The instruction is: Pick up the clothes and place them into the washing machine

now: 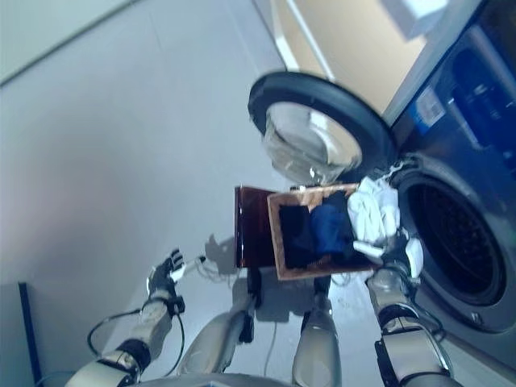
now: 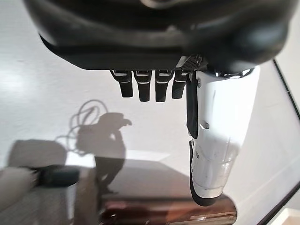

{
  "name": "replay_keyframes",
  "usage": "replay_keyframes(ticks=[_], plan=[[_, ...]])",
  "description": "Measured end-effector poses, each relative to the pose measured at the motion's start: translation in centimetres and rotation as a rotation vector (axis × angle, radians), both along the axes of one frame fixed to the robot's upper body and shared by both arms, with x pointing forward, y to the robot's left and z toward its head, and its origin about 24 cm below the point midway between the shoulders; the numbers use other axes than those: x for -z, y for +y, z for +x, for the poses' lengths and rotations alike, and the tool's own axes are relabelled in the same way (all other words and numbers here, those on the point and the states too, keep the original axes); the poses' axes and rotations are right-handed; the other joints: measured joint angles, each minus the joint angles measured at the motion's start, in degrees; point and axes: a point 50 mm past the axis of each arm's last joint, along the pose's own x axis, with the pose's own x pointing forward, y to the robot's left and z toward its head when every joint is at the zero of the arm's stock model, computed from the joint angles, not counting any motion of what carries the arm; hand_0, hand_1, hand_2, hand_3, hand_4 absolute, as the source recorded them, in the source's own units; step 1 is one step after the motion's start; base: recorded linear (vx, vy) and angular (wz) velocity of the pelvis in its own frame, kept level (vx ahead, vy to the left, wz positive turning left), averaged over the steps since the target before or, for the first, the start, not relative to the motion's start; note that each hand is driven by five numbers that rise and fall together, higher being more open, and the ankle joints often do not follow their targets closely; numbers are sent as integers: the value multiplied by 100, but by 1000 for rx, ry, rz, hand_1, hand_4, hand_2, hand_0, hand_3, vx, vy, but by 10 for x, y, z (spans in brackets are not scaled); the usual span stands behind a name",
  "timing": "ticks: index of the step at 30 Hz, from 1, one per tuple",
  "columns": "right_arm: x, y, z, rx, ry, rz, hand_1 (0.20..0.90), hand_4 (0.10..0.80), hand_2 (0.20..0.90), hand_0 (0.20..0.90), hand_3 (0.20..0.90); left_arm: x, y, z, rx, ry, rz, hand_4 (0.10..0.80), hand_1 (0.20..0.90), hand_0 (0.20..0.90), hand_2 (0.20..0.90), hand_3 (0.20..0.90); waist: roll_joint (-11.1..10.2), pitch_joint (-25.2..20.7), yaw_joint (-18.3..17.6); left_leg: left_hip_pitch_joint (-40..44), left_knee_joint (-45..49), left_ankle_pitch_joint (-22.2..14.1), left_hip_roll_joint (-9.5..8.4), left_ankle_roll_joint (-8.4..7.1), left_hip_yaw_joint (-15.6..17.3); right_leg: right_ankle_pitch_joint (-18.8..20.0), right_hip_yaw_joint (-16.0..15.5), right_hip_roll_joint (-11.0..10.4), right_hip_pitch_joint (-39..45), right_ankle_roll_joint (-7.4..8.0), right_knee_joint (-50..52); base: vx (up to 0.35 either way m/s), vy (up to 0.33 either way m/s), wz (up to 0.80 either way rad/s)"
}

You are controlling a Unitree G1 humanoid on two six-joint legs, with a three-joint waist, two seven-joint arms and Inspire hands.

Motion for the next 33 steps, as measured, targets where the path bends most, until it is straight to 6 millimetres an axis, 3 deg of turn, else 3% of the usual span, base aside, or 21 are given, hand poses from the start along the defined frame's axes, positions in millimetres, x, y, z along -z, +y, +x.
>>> replay_keyframes(ticks=[3,8,21,33], plan=[[-16,1,13,21,-63,-22,900,800,900,900,900,-8,7,6,-41,-40,25,800,900,900,900,900,-52,137,-18,-87,28,22,-30,37,25,-35,29,-41,-147,7,149,17,27,0],[-50,10,34,13,-205,-45,900,800,900,900,900,-37,17,23,-161,-209,-18,800,900,900,900,900,-97,451,0,-225,52,30,-49,53,19,-97,41,-72,-343,3,309,46,29,3],[-71,14,36,15,-256,-137,900,800,900,900,900,-96,5,51,-157,-507,-92,800,900,900,900,900,-113,470,-12,-794,111,29,-90,74,7,-92,83,-97,-927,25,378,-4,3,1],[-75,12,30,43,-260,-189,900,800,900,900,900,-106,3,54,-200,-548,-109,800,900,900,900,900,-111,470,14,-1084,108,44,-111,84,1,-94,89,-116,-1232,26,409,0,3,0]])
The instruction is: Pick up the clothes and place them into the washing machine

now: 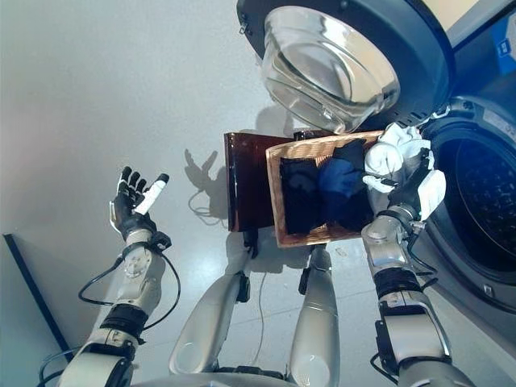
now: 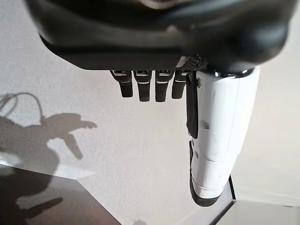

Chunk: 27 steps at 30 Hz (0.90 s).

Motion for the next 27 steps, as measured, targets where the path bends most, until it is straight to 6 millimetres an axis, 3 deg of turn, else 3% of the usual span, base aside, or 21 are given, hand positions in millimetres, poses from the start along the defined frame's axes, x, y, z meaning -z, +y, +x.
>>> replay_keyframes(ticks=[3,7,11,15,16,19,27], plan=[[6,-3,-9,16,3,-26,900,800,900,900,900,-1,-1,0,-1,-5,-5,800,900,900,900,900,-4,3,19,-42,-1,1,-8,0,15,-8,36,-1,-79,-4,44,-16,40,-1],[48,-13,-44,58,132,-15,900,800,900,900,900,-4,-4,-5,-1,-33,-19,800,900,900,900,900,-13,7,0,-40,2,-3,-22,2,12,-31,43,-13,-95,-4,87,-22,6,-1],[82,-19,-67,114,278,20,900,800,900,900,900,-5,-4,-6,-7,-45,5,800,900,900,900,900,-12,3,-42,-62,52,-38,-16,-6,35,-71,77,-16,-143,11,137,48,-19,-5],[77,-23,-48,167,311,72,900,800,900,900,900,-4,-3,-6,-10,-42,13,800,900,900,900,900,-13,-91,-96,-279,241,-78,-28,-22,56,-32,74,-18,-348,-12,231,-95,-20,-5],[49,-26,-34,110,207,26,900,800,900,900,900,-11,0,-3,-22,-75,14,800,900,900,900,900,-3,-97,-11,-598,385,-93,-8,-28,49,-43,75,-17,-642,-28,354,-11,-57,7],[16,-33,-24,89,115,-50,900,800,900,900,900,-11,6,-2,-60,-78,-22,800,900,900,900,900,-1,-87,-8,-846,458,-70,-2,-46,-15,-41,58,-13,-872,-67,446,6,-46,13],[4,-30,-22,96,101,-100,900,800,900,900,900,-7,8,-5,-67,-54,-34,800,900,900,900,900,1,-87,17,-841,376,-55,-23,-38,-30,-70,37,-46,-899,-66,450,54,-6,2]])
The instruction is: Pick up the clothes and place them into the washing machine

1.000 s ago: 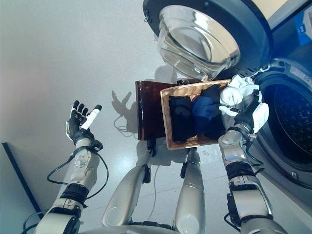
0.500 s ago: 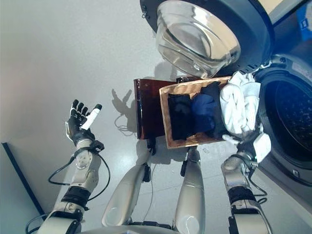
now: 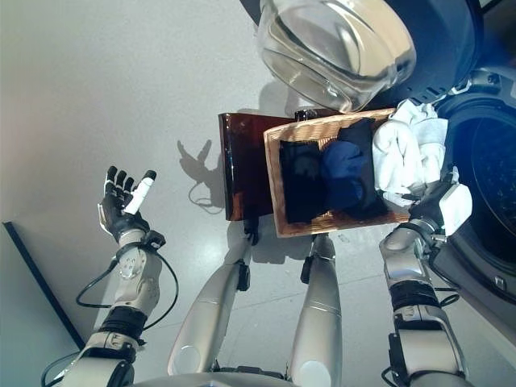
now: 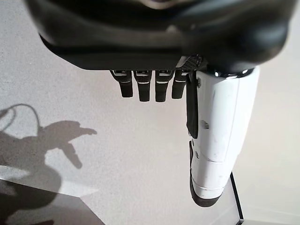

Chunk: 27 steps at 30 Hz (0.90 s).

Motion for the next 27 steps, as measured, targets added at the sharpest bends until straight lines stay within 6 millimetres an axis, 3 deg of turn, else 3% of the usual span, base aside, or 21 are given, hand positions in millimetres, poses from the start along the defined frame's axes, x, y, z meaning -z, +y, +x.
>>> replay_keyframes(ticks=[3,9,10,12,13,14,15,16,19,24,27], plan=[[0,1,-2,1,2,-19,900,800,900,900,900,0,-1,0,2,-1,-1,800,900,900,900,900,2,-1,-11,5,-31,6,11,-5,4,6,-3,18,4,3,-50,36,-5,-1],[30,12,-21,-23,8,10,900,800,900,900,900,-4,-4,1,7,-18,-1,800,900,900,900,900,2,-1,-21,27,-101,6,15,-1,-12,-5,-20,23,26,10,-99,23,-12,0],[42,13,-22,-20,35,22,900,800,900,900,900,-3,-4,1,10,-13,11,800,900,900,900,900,2,-2,-11,59,-100,19,27,-11,-17,-23,-62,4,65,19,-88,14,-43,6],[46,5,-11,19,88,63,900,800,900,900,900,-1,-6,3,26,-1,31,800,900,900,900,900,3,-4,1,143,-77,36,15,-25,-47,-16,-105,-6,171,10,-64,-46,-8,3],[34,-6,3,93,118,135,900,800,900,900,900,-2,-7,5,34,-3,39,800,900,900,900,900,38,-26,23,156,-87,33,7,-17,-46,-23,-96,-18,159,16,-52,0,0,0],[19,-8,9,68,74,96,900,800,900,900,900,-6,-6,6,31,-21,41,800,900,900,900,900,53,-40,42,103,-109,67,9,-20,-47,-23,-99,-14,103,14,-50,0,0,0],[7,-10,12,34,36,43,669,635,669,669,669,-8,-4,5,20,-32,41,800,900,900,900,900,53,-42,118,63,-134,86,21,-39,-54,-23,-102,-4,37,11,-27,2,-14,4],[4,-10,14,27,26,36,518,527,518,518,518,-8,-2,5,15,-32,37,800,900,900,900,900,56,-43,151,34,-138,116,22,-44,-71,-25,-109,0,3,4,-6,-2,-15,6],[5,-11,12,42,23,50,200,300,200,200,200,-4,0,2,5,-20,33,800,900,900,900,900,60,-45,235,-26,-116,127,1,-55,-137,-75,-117,-19,-103,-47,166,1,-3,8],[-14,-29,9,100,-40,24,200,300,200,200,200,-4,0,2,6,-19,30,800,900,900,900,900,84,-57,236,-223,-81,152,-28,-66,-180,-118,-121,-52,-330,-50,294,26,-6,7],[-20,-26,10,81,-47,15,200,300,200,200,200,-5,0,2,7,-21,30,800,900,900,900,900,84,-57,220,-231,-81,151,-23,-67,-176,-122,-120,-48,-349,-55,299,0,0,0]])
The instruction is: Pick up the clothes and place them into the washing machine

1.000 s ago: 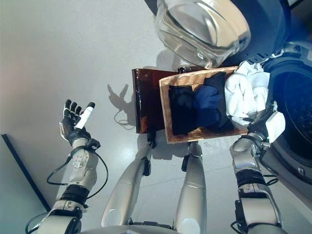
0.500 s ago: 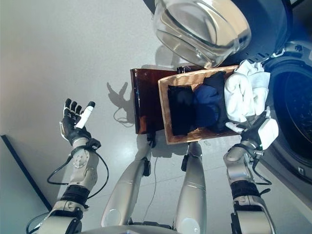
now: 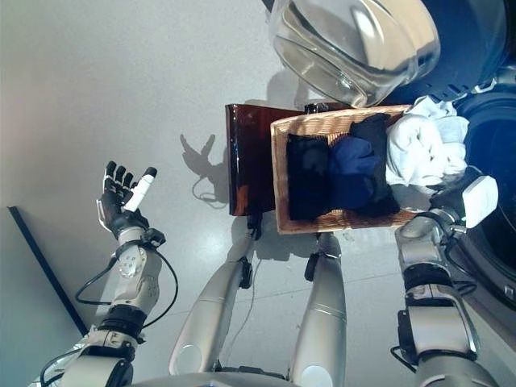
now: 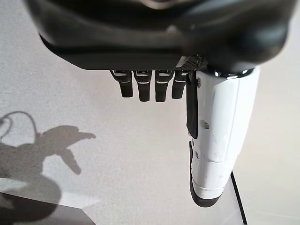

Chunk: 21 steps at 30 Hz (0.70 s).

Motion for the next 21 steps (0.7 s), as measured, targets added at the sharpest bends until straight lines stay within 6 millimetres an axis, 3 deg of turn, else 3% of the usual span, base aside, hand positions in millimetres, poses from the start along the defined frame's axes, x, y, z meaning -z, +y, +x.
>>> replay_keyframes(ticks=[4,13,18,21], plan=[[-3,2,0,-23,-10,-5,200,300,200,200,200,-3,-1,3,5,-11,0,800,900,900,900,900,2,3,-24,34,0,2,6,-2,1,1,1,5,38,-1,6,26,-6,0],[13,39,7,-137,-14,52,200,300,200,200,200,-3,-2,3,1,-9,3,800,900,900,900,900,16,11,-102,480,-36,2,55,-9,-48,37,-65,56,597,2,-192,4,0,-1],[45,64,-14,-240,-33,136,200,300,200,200,200,8,-5,-6,-16,28,-18,800,900,900,900,900,-13,15,-255,918,-158,4,74,-12,-109,53,-188,65,1128,16,-380,2,1,5],[54,69,-18,-268,-35,195,200,300,200,200,200,12,-5,-9,-18,40,-22,800,900,900,900,900,-53,13,-290,1180,-231,0,83,-5,-128,74,-234,71,1409,46,-487,10,-6,-1]])
